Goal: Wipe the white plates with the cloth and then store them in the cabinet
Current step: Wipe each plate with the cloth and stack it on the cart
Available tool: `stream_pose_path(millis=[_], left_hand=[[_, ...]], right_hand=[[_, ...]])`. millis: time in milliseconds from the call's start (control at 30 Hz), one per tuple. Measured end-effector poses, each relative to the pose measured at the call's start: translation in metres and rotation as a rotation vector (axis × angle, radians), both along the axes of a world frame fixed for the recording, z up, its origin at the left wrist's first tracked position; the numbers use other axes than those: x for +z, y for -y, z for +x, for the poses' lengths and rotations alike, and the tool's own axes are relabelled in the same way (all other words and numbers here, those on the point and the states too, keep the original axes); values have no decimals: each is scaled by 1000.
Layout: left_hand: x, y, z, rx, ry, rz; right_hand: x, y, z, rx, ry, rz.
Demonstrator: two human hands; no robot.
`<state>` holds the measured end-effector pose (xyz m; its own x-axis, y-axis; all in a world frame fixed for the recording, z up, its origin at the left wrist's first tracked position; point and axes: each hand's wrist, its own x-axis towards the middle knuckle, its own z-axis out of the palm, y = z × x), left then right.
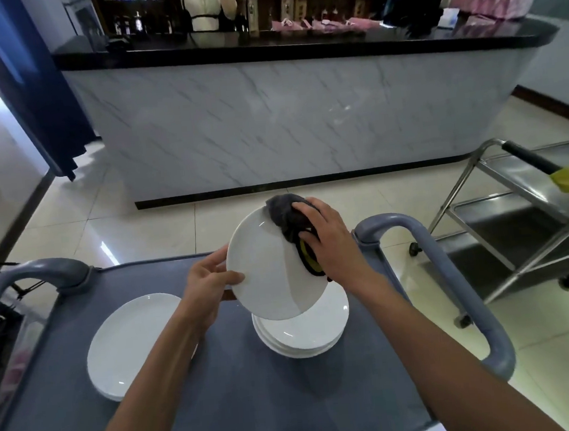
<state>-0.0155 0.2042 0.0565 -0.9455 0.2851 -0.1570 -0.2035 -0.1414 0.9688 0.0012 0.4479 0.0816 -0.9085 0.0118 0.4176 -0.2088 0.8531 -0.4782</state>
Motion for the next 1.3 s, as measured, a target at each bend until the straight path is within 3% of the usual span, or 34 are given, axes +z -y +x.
stream_pose_path(millis=[300,533,800,1133,1300], left_hand=[[-2,24,-17,-74,-84,8],[-7,37,-30,-110,-73,-6],[-10,39,-35,1,-34,-35],[-18,32,-27,86,81,111],[-27,35,-14,189,366,110]], right_hand=[[31,-4,-12,92,210,-236],[32,4,-20,89,241,-319],[22,28,-19,15,7,-270],[20,46,-3,38,-327,-50],[15,45,1,35,-407,13]])
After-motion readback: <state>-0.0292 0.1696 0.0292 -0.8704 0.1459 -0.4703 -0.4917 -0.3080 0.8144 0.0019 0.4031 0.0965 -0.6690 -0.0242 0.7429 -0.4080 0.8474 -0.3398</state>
